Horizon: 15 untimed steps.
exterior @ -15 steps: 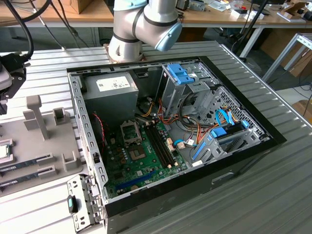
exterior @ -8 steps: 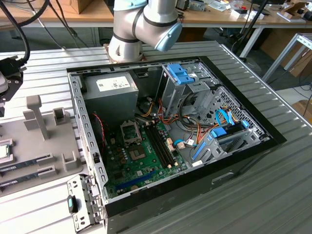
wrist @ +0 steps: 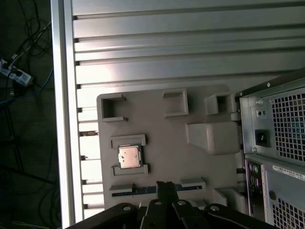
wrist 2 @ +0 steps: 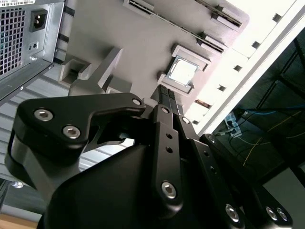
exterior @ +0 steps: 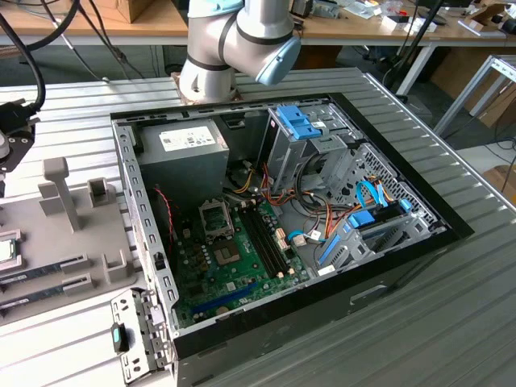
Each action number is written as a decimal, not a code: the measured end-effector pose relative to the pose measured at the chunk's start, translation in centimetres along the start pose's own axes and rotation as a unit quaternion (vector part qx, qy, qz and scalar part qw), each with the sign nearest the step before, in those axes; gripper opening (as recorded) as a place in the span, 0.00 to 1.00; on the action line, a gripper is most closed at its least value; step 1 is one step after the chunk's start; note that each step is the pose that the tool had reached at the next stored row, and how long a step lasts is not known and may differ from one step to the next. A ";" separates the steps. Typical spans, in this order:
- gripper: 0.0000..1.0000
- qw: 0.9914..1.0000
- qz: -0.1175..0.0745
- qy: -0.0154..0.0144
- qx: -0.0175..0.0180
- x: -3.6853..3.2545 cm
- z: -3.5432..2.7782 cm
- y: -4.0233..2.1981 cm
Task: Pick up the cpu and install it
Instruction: 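Reach for the cpu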
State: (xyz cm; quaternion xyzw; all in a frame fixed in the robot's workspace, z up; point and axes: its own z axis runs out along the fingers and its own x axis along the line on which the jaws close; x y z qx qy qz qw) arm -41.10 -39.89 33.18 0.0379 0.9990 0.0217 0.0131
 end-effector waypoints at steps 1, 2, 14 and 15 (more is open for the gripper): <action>0.11 1.000 0.000 0.000 0.000 0.04 0.05 0.00; 0.11 1.000 0.000 0.000 0.000 0.08 0.10 -0.01; 0.11 1.000 0.000 0.000 0.005 0.56 1.19 0.69; 0.11 1.000 0.000 -0.001 0.013 0.65 1.23 0.88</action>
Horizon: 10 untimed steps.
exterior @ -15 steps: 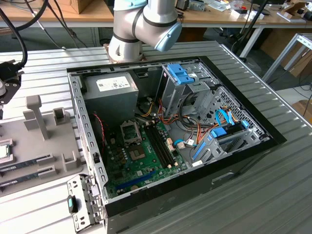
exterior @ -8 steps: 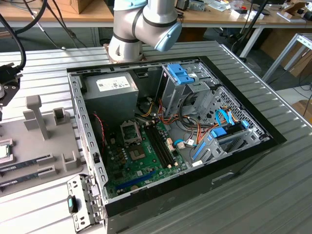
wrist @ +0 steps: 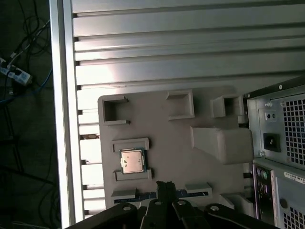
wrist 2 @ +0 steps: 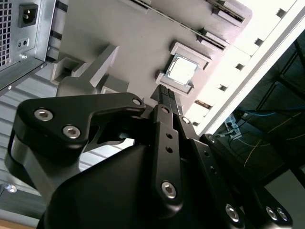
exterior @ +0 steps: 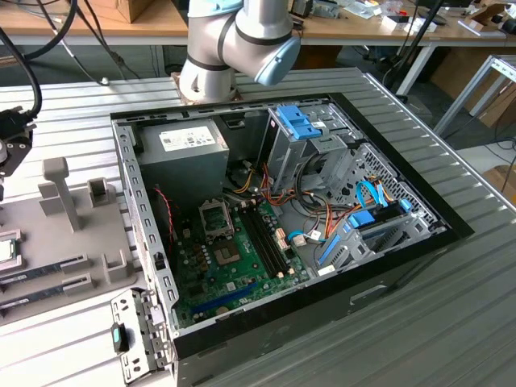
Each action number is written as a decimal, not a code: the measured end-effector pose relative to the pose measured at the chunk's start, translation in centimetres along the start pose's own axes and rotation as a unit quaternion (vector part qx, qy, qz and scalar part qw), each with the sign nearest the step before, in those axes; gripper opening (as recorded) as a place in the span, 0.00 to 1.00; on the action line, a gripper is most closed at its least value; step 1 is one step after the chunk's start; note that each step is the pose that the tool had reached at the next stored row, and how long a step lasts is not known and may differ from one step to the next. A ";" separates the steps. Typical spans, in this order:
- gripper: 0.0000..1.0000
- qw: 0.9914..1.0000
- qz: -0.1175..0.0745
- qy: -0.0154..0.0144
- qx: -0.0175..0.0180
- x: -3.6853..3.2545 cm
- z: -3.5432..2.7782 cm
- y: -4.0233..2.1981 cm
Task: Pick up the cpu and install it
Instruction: 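Reach for the cpu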
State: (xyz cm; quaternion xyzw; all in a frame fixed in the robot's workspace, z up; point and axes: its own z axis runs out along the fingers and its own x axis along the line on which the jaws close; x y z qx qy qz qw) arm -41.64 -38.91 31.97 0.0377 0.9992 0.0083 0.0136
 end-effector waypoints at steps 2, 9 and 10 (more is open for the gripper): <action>0.11 1.000 0.000 -0.001 0.015 0.12 0.07 0.30; 0.11 1.000 -0.001 -0.001 0.017 0.38 0.83 0.59; 0.11 1.000 -0.001 -0.001 0.017 0.41 0.96 0.59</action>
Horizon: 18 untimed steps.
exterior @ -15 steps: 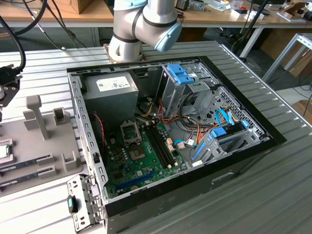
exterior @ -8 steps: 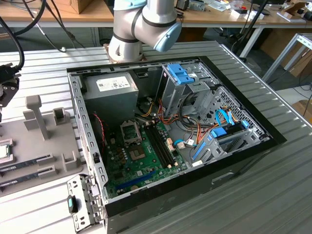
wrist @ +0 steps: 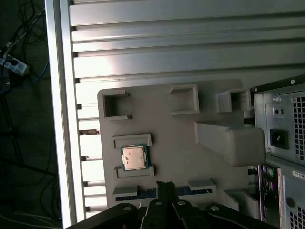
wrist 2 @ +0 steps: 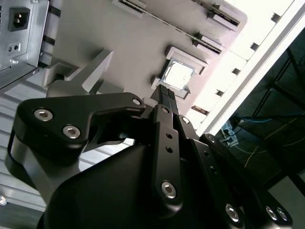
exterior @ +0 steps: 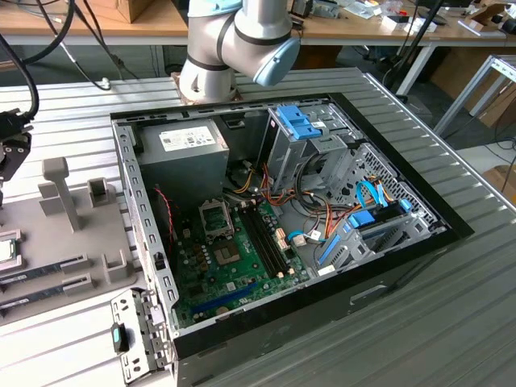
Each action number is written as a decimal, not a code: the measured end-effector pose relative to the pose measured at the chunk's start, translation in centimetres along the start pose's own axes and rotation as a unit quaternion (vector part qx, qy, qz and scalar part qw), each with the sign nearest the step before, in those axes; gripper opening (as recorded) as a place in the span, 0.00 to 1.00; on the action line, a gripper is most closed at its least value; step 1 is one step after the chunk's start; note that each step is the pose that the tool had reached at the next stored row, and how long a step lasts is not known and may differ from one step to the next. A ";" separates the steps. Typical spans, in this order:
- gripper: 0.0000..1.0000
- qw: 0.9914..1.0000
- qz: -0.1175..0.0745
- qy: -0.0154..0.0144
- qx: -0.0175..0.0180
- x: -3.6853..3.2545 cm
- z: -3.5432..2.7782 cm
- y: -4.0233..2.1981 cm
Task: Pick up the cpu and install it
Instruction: 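Reach for the cpu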
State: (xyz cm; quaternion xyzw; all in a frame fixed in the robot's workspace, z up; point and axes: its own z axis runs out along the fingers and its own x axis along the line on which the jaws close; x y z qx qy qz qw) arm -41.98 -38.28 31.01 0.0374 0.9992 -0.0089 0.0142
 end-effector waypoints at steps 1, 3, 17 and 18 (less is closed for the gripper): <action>0.11 1.000 0.000 0.000 0.000 0.04 0.12 0.00; 0.11 1.000 0.000 0.000 0.000 0.11 0.39 0.00; 0.11 1.000 0.000 0.000 0.000 0.43 1.68 0.00; 0.11 1.000 0.000 0.000 0.000 0.45 1.79 0.00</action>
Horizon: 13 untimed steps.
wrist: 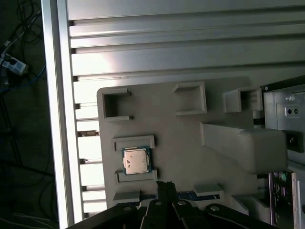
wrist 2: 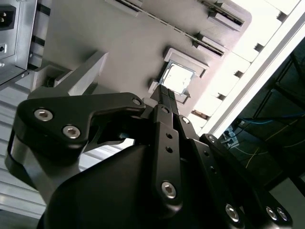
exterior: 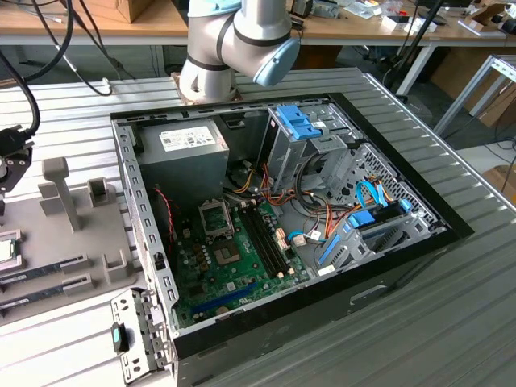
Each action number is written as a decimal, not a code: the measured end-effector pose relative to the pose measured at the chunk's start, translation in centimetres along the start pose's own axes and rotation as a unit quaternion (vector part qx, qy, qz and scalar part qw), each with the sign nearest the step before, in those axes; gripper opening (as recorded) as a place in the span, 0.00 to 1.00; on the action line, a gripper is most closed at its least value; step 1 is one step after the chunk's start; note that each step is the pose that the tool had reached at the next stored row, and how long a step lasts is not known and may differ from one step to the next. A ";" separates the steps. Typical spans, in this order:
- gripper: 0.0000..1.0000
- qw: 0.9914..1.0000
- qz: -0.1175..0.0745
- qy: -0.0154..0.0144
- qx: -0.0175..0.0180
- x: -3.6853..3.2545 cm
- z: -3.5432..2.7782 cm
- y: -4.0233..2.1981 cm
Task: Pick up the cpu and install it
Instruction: 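Reach for the cpu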
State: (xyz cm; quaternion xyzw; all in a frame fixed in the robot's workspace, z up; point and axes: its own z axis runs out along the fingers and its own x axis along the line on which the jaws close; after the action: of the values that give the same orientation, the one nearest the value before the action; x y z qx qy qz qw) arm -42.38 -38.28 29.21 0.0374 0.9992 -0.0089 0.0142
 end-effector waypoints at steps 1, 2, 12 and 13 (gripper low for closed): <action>0.11 1.000 0.000 0.000 0.000 0.01 0.07 0.00; 0.11 1.000 0.000 0.000 0.000 0.02 0.16 0.00; 0.11 1.000 0.000 0.000 0.000 0.25 1.22 0.00; 0.11 1.000 0.000 0.000 0.000 0.27 1.29 0.00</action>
State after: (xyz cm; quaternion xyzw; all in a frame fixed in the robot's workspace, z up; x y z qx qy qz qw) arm -42.62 -38.28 27.91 0.0374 0.9992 -0.0089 0.0142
